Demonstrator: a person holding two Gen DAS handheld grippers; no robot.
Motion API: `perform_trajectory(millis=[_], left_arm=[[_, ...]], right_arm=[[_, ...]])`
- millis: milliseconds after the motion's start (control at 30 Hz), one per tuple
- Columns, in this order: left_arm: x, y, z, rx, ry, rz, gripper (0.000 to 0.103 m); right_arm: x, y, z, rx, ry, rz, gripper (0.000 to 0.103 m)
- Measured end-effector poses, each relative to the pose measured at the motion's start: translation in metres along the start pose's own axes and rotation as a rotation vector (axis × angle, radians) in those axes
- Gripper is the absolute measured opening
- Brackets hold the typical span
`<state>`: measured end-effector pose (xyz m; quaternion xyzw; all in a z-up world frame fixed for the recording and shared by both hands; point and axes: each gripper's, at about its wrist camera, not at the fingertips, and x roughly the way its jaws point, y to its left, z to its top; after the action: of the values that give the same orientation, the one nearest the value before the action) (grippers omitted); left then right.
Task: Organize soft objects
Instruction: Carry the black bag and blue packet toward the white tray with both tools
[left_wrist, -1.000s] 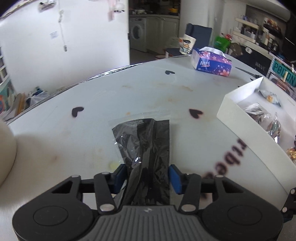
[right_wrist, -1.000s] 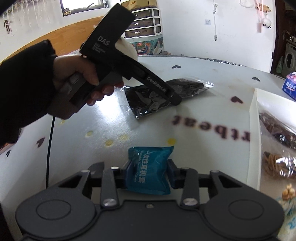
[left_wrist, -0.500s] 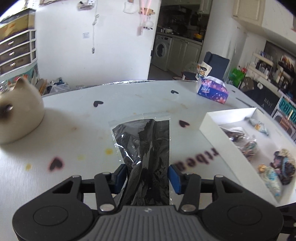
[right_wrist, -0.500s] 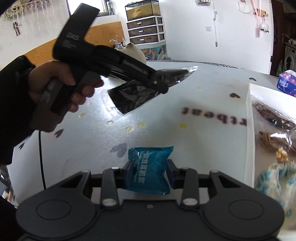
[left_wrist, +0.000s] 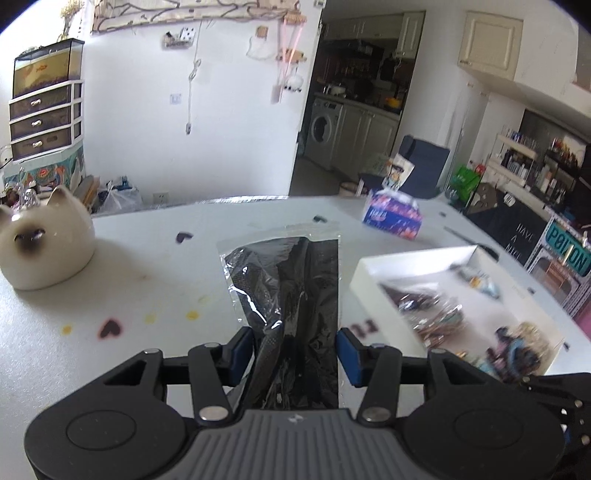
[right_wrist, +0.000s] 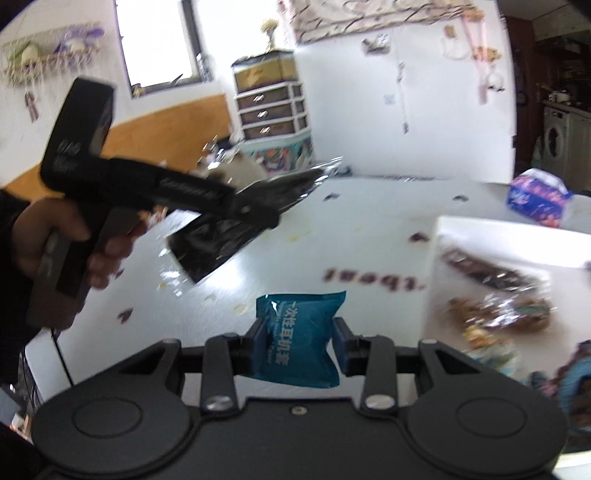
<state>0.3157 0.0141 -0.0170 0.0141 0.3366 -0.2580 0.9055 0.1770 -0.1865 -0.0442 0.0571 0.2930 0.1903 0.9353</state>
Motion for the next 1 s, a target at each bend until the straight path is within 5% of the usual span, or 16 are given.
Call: perform_trajectory(millis=[433, 833, 1000], left_arm=[[0.012, -0.071, 0.024, 0.02, -0.035, -0.089, 0.051], [0.08, -0.148, 0.048, -0.194, 0.018, -0.183, 0.051], [0.114, -0.181, 0.05, -0.299, -0.039, -0.25, 0.051]], right_arm=[[-0.064, -0.071, 0.01, 0.08, -0.128, -0.16, 0.039], [-0.116, -0.146, -0.004, 0.204, -0.199, -0.353, 0.039], [-0.139, -0.17, -0.012, 0.244, -0.228, -0.421, 0.039]])
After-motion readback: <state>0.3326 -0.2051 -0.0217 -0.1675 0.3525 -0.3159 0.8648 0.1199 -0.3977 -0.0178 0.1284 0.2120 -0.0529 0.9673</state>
